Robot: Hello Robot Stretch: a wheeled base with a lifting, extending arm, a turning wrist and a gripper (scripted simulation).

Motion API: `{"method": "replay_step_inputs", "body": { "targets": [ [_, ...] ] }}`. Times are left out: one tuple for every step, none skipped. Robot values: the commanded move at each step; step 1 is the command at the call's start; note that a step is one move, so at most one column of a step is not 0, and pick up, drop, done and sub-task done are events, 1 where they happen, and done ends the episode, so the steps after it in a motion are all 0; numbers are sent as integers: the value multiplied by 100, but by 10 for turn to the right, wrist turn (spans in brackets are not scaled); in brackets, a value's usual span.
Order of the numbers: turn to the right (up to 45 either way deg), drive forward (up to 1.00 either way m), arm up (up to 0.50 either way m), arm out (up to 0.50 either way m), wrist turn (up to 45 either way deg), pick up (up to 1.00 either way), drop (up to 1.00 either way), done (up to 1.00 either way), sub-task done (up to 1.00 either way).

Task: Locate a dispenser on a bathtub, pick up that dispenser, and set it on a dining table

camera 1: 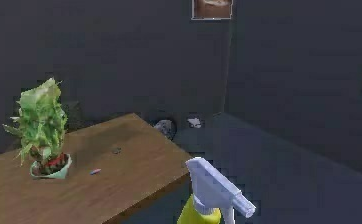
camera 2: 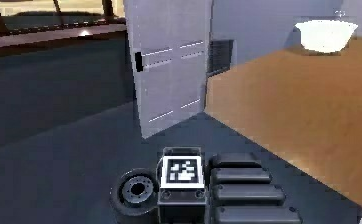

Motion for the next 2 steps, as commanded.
{"method": "replay_step_inputs", "body": {
  "targets": [
    [-450, 0, 0, 0, 0, 0, 0, 0, 0],
    [-270, 0, 0, 0, 0, 0, 0, 0, 0]
  ]
}}
